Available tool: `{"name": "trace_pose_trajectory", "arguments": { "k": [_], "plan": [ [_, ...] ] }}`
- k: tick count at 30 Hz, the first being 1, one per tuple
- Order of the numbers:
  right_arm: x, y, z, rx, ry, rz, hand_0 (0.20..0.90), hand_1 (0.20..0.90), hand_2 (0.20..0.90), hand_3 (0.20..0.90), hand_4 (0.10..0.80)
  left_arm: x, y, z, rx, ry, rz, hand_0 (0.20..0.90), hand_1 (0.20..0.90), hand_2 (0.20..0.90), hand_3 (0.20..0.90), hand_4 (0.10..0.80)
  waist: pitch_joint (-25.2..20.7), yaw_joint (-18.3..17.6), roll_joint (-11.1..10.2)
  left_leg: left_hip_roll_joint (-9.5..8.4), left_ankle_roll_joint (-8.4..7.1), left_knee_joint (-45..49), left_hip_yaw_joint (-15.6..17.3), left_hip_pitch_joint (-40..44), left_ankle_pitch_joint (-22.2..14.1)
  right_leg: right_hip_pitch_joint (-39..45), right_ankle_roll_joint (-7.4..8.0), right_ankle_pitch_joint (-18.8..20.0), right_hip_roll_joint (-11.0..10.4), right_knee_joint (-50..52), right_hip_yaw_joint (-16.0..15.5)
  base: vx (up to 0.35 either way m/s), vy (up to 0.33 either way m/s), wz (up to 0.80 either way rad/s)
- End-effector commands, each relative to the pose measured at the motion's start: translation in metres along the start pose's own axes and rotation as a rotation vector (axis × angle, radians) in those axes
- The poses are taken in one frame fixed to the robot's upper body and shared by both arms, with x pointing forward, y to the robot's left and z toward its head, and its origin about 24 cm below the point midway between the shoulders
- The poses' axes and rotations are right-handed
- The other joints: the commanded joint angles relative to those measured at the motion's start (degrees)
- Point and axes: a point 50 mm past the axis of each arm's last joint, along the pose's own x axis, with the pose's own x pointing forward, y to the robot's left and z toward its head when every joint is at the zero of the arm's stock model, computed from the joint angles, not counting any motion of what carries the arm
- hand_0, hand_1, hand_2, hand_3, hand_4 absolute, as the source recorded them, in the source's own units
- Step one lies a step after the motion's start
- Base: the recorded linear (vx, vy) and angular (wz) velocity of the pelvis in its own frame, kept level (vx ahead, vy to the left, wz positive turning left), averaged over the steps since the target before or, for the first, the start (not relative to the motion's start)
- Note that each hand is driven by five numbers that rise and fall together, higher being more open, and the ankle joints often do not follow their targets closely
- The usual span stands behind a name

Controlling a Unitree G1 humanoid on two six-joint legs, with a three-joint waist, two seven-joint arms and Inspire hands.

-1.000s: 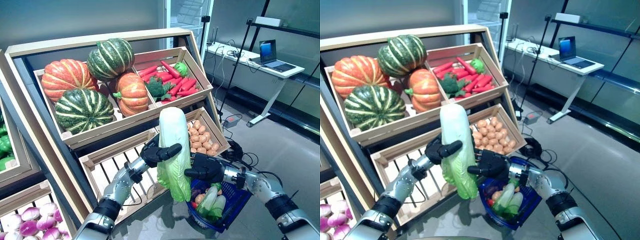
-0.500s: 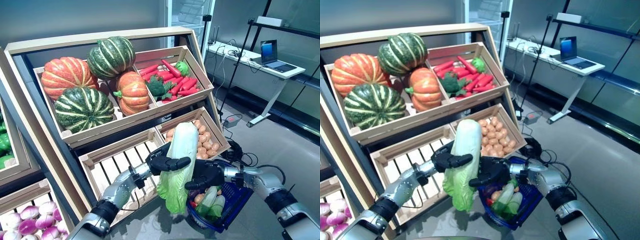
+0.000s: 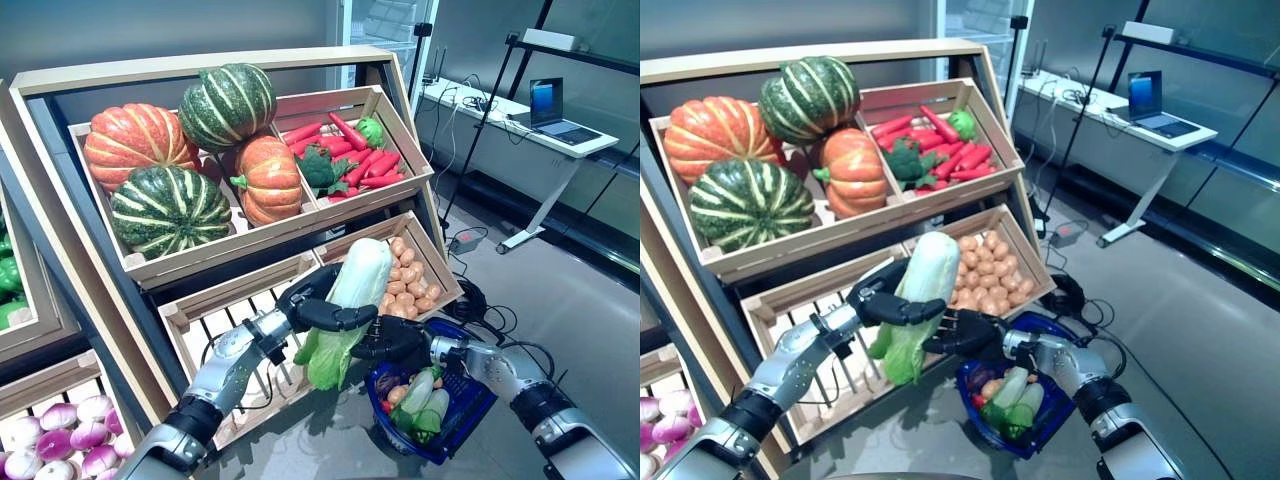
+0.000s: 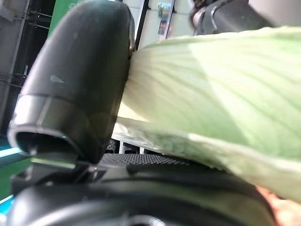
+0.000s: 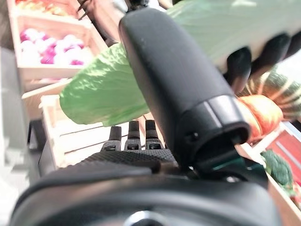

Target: Put vegetables into the basket

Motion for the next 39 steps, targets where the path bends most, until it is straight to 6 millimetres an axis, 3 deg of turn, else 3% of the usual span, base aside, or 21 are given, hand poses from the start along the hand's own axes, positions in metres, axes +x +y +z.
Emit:
{"name": "trace_pose_trajectory", "arguments": {
  "k": [1, 3, 4, 5, 6, 16, 17, 18, 23, 26, 30, 31, 33, 37, 39],
  "plan": [
    [0.067, 0.086, 0.038, 0.167, -0.273, 0.544, 0.900, 0.900, 0.900, 0.900, 0.800, 0.071, -0.073, 0.058, 0.051, -0.325, -0.347, 0.300, 0.300, 0.300, 0.300, 0.400, -0.44, 0.50, -0.20, -0.09, 0.41, 0.07, -0.34, -2.10, -0.32, 3.26, -0.50, -0.93, -2.54, 0.14, -0.16, 0.000, 0.000, 0.00],
    [0.069, 0.093, 0.038, 0.213, -0.310, 0.604, 0.900, 0.900, 0.900, 0.900, 0.800, 0.073, -0.075, 0.057, 0.035, -0.320, -0.355, 0.300, 0.300, 0.300, 0.300, 0.400, -0.41, 0.56, -0.03, -0.10, 0.40, 0.07, -0.34, -2.15, -0.29, 3.24, -0.49, -0.98, -2.60, 0.14, -0.27, -0.022, 0.000, 0.07],
    [0.071, 0.096, 0.039, 0.228, -0.333, 0.636, 0.700, 0.700, 0.700, 0.700, 0.667, 0.074, -0.076, 0.056, 0.026, -0.315, -0.361, 0.300, 0.300, 0.300, 0.300, 0.400, -0.39, 0.63, 0.07, -0.13, 0.42, 0.07, -0.42, -2.17, -0.32, 3.25, -0.49, -1.03, -2.62, 0.14, -0.32, -0.016, 0.001, 0.10],
    [0.072, 0.100, 0.042, 0.238, -0.350, 0.662, 0.389, 0.389, 0.389, 0.389, 0.460, 0.075, -0.077, 0.055, 0.016, -0.310, -0.364, 0.300, 0.300, 0.300, 0.300, 0.400, -0.40, 0.65, 0.14, -0.19, 0.43, 0.07, -0.48, -2.15, -0.35, 3.27, -0.48, -1.04, -2.62, 0.14, -0.36, -0.013, 0.003, 0.09],
    [0.073, 0.104, 0.045, 0.245, -0.369, 0.690, 0.300, 0.300, 0.300, 0.300, 0.400, 0.076, -0.078, 0.054, 0.000, -0.306, -0.364, 0.300, 0.300, 0.300, 0.300, 0.400, -0.40, 0.65, 0.21, -0.24, 0.44, 0.07, -0.54, -2.11, -0.42, 3.32, -0.48, -1.10, -2.63, 0.14, -0.37, -0.008, 0.002, 0.08],
    [0.070, 0.118, 0.063, 0.185, -0.445, 0.744, 0.300, 0.300, 0.300, 0.300, 0.400, 0.078, -0.078, 0.045, -0.074, -0.291, -0.349, 0.300, 0.300, 0.300, 0.300, 0.400, -0.88, 0.46, 0.41, -0.50, 0.54, 0.07, -0.49, -2.06, -0.81, 3.43, -0.51, -1.51, -2.82, 0.14, -0.39, 0.000, 0.001, 0.02],
    [0.068, 0.118, 0.065, 0.170, -0.454, 0.752, 0.396, 0.396, 0.396, 0.396, 0.464, 0.078, -0.077, 0.045, -0.075, -0.289, -0.344, 0.300, 0.300, 0.300, 0.300, 0.400, -0.88, 0.47, 0.41, -0.51, 0.55, 0.07, -0.50, -2.07, -0.82, 3.44, -0.52, -1.52, -2.80, 0.14, -0.39, 0.000, 0.000, 0.00],
    [0.067, 0.117, 0.067, 0.159, -0.468, 0.756, 0.900, 0.900, 0.900, 0.900, 0.800, 0.077, -0.076, 0.045, -0.077, -0.286, -0.340, 0.300, 0.300, 0.300, 0.300, 0.400, -0.90, 0.51, 0.41, -0.50, 0.56, 0.07, -0.52, -2.07, -0.83, 3.45, -0.53, -1.53, -2.79, 0.14, -0.41, 0.000, 0.000, 0.00],
    [0.059, 0.119, 0.077, 0.108, -0.547, 0.772, 0.900, 0.900, 0.900, 0.900, 0.800, 0.073, -0.070, 0.039, -0.102, -0.273, -0.306, 0.300, 0.300, 0.300, 0.300, 0.400, -1.08, 0.52, 0.35, -0.55, 0.66, 0.07, -0.58, -1.99, -0.91, 3.52, -0.57, -1.55, -2.76, 0.14, -0.35, 0.000, 0.000, 0.00],
    [0.054, 0.109, 0.079, 0.023, -0.563, 0.668, 0.900, 0.900, 0.900, 0.900, 0.800, 0.070, -0.065, 0.038, -0.115, -0.276, -0.276, 0.300, 0.300, 0.300, 0.300, 0.400, -1.12, 0.45, 0.26, -0.55, 0.71, 0.07, -0.58, -2.01, -0.96, 3.45, -0.58, -1.54, -2.74, 0.14, -0.27, 0.000, 0.000, 0.00],
    [0.037, 0.077, 0.087, -0.200, -0.583, 0.300, 0.900, 0.900, 0.900, 0.900, 0.800, 0.064, -0.056, 0.041, -0.093, -0.284, -0.236, 0.300, 0.300, 0.300, 0.300, 0.400, -0.90, 0.01, 0.03, -0.44, 0.61, 0.07, -0.47, -2.08, -0.82, 3.25, -0.60, -1.33, -2.63, 0.14, 0.01, 0.000, 0.000, 0.00],
    [0.025, 0.063, 0.091, -0.319, -0.598, 0.105, 0.900, 0.900, 0.900, 0.900, 0.800, 0.060, -0.052, 0.042, -0.082, -0.289, -0.217, 0.300, 0.300, 0.300, 0.300, 0.400, -0.70, -0.40, -0.12, -0.38, 0.60, 0.07, -0.44, -2.11, -0.72, 3.11, -0.60, -1.17, -2.58, 0.14, 0.28, 0.000, 0.000, 0.00],
    [0.007, 0.049, 0.092, -0.466, -0.614, -0.112, 0.900, 0.900, 0.900, 0.900, 0.800, 0.053, -0.047, 0.044, -0.059, -0.298, -0.183, 0.300, 0.300, 0.300, 0.300, 0.400, -0.29, -1.11, -0.24, -0.24, 0.64, 0.07, -0.26, -2.10, -0.58, 2.92, -0.51, -0.92, -2.52, 0.14, 0.75, -0.005, -0.003, -0.02],
    [-0.022, 0.042, 0.088, -0.739, -0.668, -0.470, 0.900, 0.900, 0.900, 0.900, 0.800, 0.039, -0.038, 0.048, -0.026, -0.341, -0.080, 0.300, 0.300, 0.300, 0.300, 0.400, 0.84, -2.69, -0.43, 0.08, 0.91, 0.07, 0.46, -2.03, -0.21, 2.41, -0.37, -0.42, -2.38, 0.14, 1.99, -0.030, -0.010, -0.06],
    [-0.029, 0.042, 0.085, -0.809, -0.675, -0.562, 0.900, 0.900, 0.900, 0.900, 0.800, 0.035, -0.034, 0.050, -0.023, -0.372, -0.036, 0.300, 0.300, 0.300, 0.300, 0.400, 1.25, -3.16, -0.33, 0.18, 0.97, 0.07, 0.87, -1.95, -0.10, 2.29, -0.30, -0.27, -2.39, 0.14, 2.31, -0.027, 0.004, -0.11]
  ]
}}
